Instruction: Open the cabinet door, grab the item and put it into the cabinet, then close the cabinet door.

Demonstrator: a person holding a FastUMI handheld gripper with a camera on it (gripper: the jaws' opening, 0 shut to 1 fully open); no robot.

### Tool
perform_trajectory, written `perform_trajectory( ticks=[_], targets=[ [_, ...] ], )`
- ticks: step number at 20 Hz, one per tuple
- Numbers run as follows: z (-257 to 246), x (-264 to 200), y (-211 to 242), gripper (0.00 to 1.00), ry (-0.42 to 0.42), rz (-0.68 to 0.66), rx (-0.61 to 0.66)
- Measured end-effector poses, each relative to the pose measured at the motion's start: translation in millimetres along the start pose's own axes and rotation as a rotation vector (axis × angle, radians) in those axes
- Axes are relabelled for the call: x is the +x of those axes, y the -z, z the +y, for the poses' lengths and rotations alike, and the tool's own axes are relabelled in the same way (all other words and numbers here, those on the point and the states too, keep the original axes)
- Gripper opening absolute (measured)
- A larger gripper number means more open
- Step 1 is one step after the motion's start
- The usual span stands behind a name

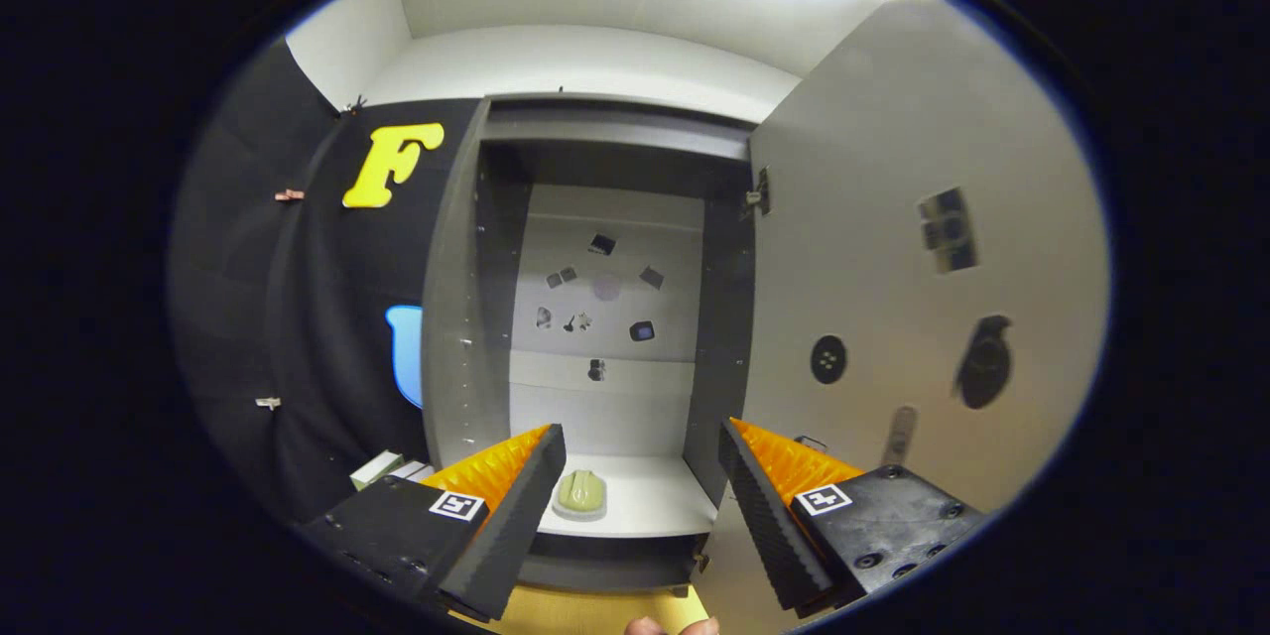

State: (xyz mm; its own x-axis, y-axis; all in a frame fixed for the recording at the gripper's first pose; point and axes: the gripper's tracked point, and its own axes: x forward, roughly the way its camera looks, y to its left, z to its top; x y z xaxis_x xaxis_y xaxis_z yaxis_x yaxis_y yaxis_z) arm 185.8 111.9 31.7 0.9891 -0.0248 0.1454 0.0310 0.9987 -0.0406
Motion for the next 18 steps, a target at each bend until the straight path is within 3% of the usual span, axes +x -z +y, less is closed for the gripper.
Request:
perform_trajectory(
  ticks=[10,14,18],
  targets=[
    [-80,-137,4,0.98,0.039,0.035,-0.029],
    [-122,-180,18,0.98,0.097,0.062,-0.054],
    [-185,-204,29,0.98,0.224,0.092,-0.083]
  ],
)
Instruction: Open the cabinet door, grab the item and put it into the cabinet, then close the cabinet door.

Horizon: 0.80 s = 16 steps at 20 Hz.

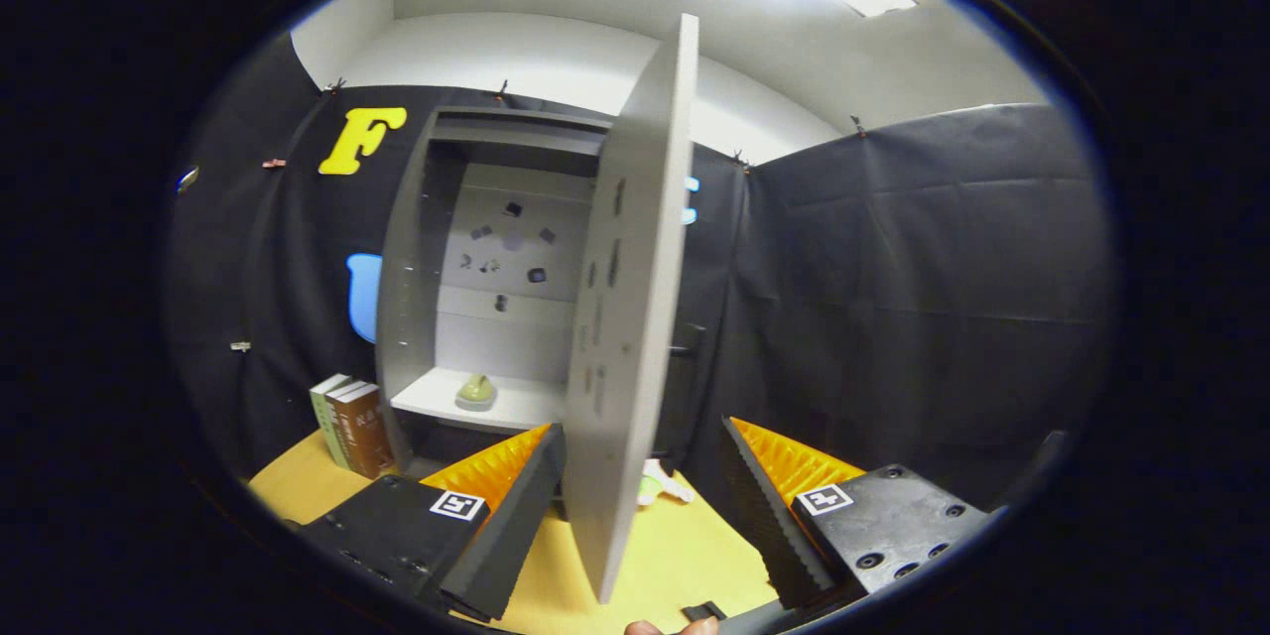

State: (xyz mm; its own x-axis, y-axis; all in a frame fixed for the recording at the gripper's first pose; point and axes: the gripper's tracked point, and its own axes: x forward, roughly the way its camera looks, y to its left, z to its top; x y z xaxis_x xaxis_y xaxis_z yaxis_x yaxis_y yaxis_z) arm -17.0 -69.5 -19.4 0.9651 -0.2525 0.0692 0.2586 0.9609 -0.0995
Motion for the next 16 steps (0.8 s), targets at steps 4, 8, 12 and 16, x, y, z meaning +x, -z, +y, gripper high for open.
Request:
perform_trajectory(
  ticks=[4,8,12,16],
  targets=[
    [-68,19,12,0.98,0.139,0.042,-0.005],
    [-94,58,35,0.98,0.183,0.11,0.032],
    [-90,89,43,0.98,0.152,0.124,0.084],
    [-85,93,38,0.97,0.113,0.118,0.111]
  ],
)
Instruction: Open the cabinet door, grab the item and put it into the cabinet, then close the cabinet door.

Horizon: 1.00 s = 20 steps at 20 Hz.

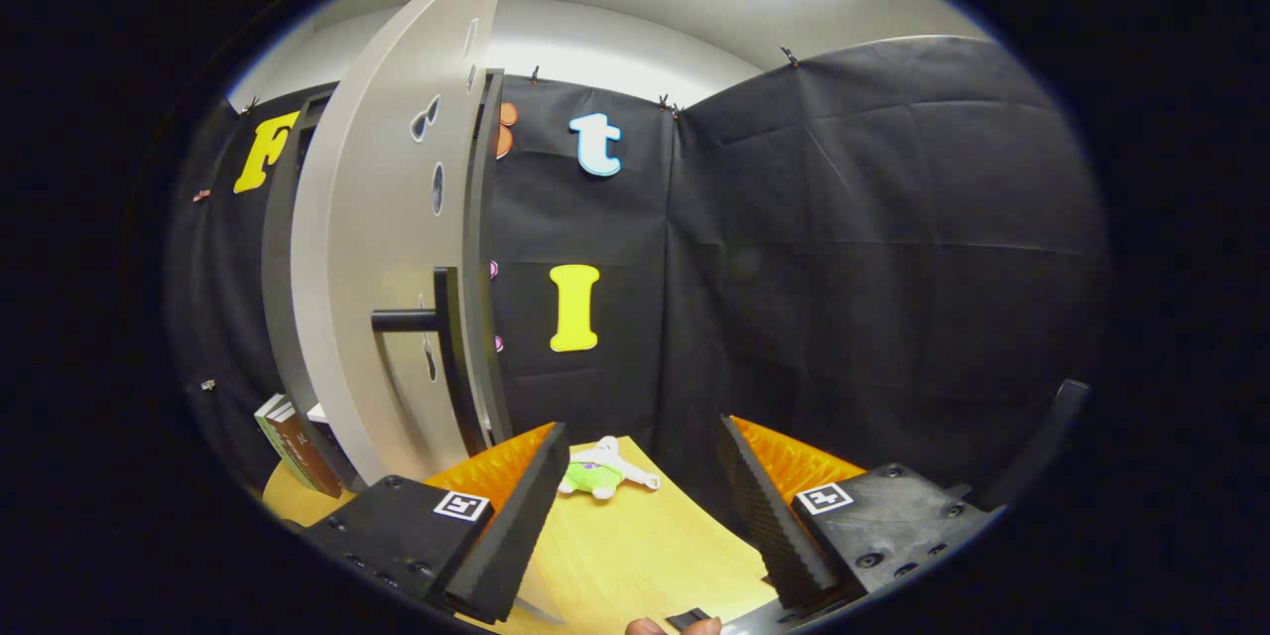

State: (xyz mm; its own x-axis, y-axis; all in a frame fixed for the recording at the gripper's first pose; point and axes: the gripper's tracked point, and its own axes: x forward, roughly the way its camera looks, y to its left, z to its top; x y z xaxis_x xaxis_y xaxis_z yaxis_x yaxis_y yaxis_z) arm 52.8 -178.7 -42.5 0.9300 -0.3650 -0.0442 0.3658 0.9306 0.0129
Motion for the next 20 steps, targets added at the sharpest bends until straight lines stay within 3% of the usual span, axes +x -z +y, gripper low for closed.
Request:
perform_trajectory(
  ticks=[12,16,20],
  targets=[
    [22,-9,-10,0.96,-0.053,0.023,0.03],
    [59,-18,-3,0.96,-0.107,0.029,0.032],
    [119,-36,-1,0.98,-0.213,0.036,0.035]
  ],
)
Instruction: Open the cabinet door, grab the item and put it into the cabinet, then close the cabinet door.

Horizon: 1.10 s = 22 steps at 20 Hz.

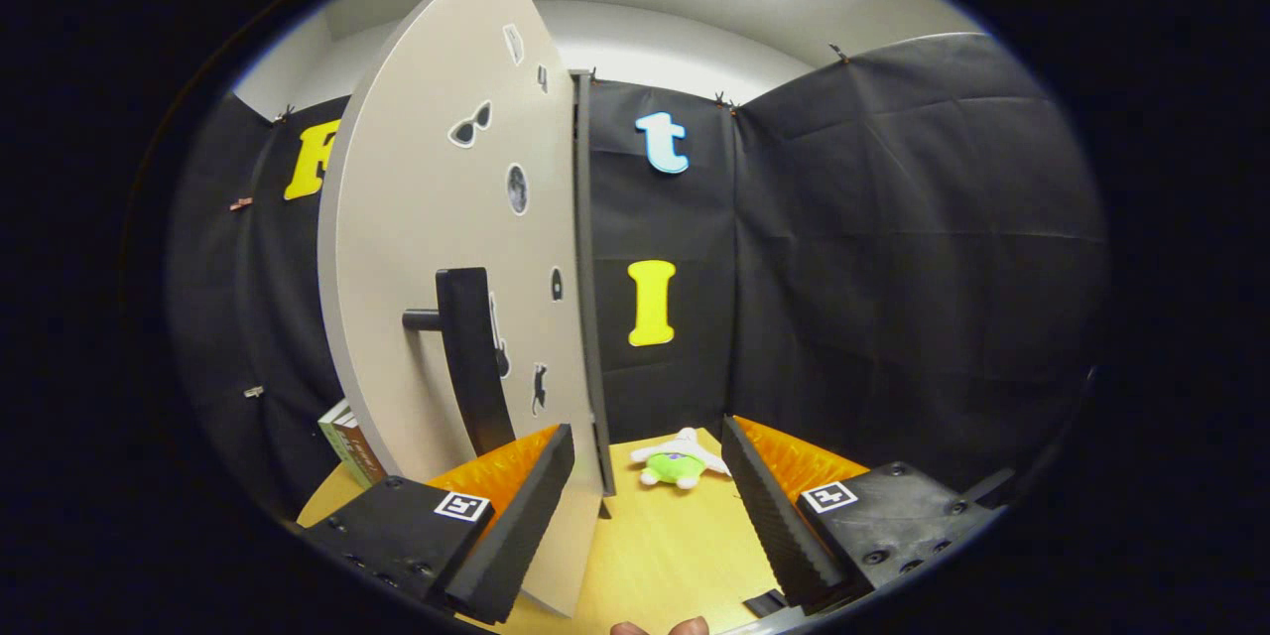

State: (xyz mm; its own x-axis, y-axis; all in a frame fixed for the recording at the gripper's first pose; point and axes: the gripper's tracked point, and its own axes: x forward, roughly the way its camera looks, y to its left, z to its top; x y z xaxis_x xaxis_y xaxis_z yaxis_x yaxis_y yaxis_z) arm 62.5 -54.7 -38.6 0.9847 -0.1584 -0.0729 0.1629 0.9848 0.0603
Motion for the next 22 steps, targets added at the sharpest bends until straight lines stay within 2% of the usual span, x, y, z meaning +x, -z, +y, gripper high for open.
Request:
perform_trajectory(
  ticks=[10,16,22],
  targets=[
    [178,35,17,0.98,-0.288,0.03,-0.001],
    [218,29,6,0.97,-0.337,-0.016,-0.032],
    [222,33,-2,0.97,-0.333,-0.047,-0.052]
  ],
)
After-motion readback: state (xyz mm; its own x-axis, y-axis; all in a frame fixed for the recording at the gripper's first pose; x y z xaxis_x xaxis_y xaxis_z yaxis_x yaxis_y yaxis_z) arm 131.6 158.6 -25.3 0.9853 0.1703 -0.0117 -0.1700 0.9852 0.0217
